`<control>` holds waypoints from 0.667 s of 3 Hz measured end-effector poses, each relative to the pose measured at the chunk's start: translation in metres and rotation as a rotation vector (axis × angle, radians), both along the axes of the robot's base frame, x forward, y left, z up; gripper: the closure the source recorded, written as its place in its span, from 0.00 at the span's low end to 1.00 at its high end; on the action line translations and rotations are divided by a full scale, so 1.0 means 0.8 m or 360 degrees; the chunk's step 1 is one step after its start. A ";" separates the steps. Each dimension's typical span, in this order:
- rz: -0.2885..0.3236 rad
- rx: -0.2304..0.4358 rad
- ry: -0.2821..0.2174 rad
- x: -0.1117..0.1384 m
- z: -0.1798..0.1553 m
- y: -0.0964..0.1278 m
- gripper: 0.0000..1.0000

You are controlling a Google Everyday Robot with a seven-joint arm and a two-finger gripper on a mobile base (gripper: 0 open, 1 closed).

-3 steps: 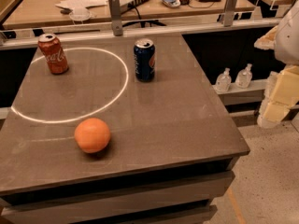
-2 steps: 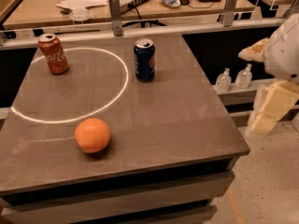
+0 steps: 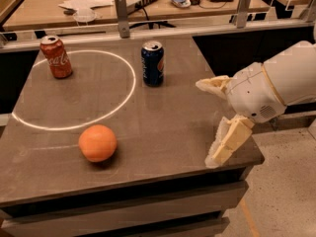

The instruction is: Move orange near coke can

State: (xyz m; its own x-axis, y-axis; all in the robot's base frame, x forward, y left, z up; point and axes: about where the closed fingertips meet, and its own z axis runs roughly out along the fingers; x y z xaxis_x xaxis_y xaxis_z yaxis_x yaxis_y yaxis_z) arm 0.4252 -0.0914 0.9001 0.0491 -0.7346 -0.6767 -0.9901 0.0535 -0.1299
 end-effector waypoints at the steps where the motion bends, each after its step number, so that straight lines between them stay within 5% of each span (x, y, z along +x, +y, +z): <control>1: -0.0011 -0.0031 -0.0009 -0.001 0.002 -0.005 0.00; 2: -0.0011 -0.0031 -0.0009 -0.001 0.001 -0.005 0.00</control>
Offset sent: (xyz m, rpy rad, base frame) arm -0.0228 0.0896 -0.0355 0.2354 0.0316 0.0503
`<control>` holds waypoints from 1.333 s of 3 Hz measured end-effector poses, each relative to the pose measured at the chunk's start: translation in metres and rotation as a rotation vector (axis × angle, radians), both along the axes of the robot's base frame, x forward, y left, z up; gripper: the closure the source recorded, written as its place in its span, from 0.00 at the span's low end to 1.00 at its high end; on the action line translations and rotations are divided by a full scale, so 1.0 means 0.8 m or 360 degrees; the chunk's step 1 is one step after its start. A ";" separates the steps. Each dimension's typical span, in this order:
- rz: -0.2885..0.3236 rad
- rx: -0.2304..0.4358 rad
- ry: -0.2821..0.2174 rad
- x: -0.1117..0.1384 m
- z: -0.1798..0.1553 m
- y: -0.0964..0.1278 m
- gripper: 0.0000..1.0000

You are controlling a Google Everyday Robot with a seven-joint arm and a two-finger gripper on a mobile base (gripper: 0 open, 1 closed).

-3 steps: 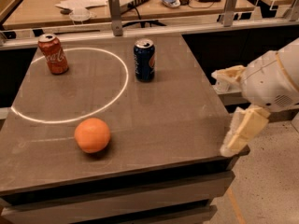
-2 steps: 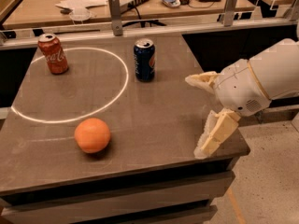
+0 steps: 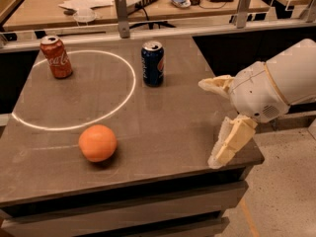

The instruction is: Move orange near coke can

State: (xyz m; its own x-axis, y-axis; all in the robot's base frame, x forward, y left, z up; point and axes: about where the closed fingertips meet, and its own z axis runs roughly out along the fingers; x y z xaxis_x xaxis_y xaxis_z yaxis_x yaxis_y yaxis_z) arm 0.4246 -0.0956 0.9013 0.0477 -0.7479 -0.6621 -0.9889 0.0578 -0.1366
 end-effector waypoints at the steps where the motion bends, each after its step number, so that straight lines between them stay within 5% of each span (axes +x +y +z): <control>1: 0.0082 0.0217 0.0037 -0.014 -0.029 0.083 0.00; 2: 0.0177 0.0400 0.0080 -0.024 -0.053 0.161 0.00; 3: 0.0224 0.0485 0.0087 -0.024 -0.059 0.203 0.00; 4: 0.0266 0.0547 0.0081 -0.002 -0.055 0.247 0.25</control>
Offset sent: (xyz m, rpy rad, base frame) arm -0.0257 0.1603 -0.0593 0.3362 0.0775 0.1417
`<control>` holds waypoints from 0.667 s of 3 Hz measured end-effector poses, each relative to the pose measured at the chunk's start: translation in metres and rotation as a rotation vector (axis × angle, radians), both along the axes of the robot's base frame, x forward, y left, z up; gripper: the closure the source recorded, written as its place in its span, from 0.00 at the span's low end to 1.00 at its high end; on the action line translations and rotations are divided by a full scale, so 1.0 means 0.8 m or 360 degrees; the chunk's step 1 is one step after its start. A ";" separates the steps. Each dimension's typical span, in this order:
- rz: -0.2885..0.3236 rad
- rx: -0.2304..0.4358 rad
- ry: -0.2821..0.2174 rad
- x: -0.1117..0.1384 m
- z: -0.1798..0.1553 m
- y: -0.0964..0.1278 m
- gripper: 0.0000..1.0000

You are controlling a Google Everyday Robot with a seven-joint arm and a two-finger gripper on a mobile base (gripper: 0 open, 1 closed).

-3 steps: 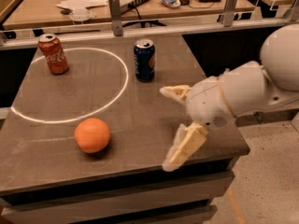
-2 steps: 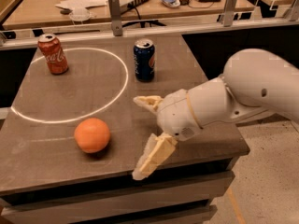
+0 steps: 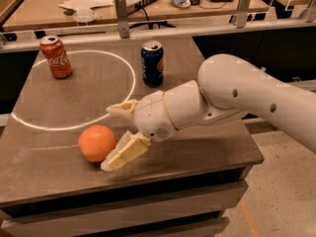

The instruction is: Move orange near coke can

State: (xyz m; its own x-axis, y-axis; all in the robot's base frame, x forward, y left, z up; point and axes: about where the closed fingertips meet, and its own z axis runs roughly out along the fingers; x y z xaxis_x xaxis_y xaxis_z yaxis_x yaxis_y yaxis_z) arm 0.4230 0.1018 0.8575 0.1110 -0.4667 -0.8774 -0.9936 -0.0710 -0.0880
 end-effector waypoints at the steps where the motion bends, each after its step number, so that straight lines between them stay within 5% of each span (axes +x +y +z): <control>1: 0.0045 0.0012 0.0044 0.006 0.000 0.024 0.47; 2: 0.0183 0.0061 0.0130 0.012 0.001 0.054 0.79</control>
Offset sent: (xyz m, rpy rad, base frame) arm 0.0046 0.0580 -0.0113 0.0261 0.1705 0.2317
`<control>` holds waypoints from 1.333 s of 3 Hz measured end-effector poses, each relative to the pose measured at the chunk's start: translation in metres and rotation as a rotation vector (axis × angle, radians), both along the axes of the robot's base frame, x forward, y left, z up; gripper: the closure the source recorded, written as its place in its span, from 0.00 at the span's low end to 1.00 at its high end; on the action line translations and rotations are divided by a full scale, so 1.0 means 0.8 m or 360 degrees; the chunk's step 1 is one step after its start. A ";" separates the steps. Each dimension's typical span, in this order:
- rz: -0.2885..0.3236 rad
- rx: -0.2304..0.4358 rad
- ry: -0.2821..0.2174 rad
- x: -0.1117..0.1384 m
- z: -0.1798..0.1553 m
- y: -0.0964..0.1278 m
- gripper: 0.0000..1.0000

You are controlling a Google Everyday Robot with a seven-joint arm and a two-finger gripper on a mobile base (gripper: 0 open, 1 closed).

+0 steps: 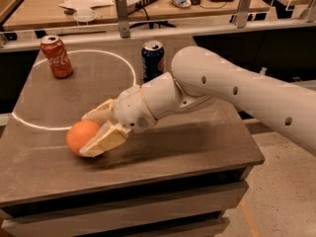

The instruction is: Move orange near coke can

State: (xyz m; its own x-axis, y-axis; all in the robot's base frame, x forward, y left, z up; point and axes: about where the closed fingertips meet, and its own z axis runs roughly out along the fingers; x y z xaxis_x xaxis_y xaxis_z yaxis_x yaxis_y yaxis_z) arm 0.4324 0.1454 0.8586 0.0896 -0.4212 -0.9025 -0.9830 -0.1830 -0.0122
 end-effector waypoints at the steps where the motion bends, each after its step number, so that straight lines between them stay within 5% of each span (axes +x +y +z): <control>1: 0.0004 0.0108 -0.0010 0.020 0.017 0.021 0.99; 2: -0.0227 0.0213 -0.0200 0.093 0.074 0.029 1.00; 3: -0.0521 0.0119 -0.0300 0.140 0.086 0.024 1.00; 4: -0.0703 0.0086 -0.0295 0.171 0.071 0.037 1.00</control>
Offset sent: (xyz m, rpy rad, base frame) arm 0.1308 0.0207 0.1083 0.2311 -0.2250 -0.2714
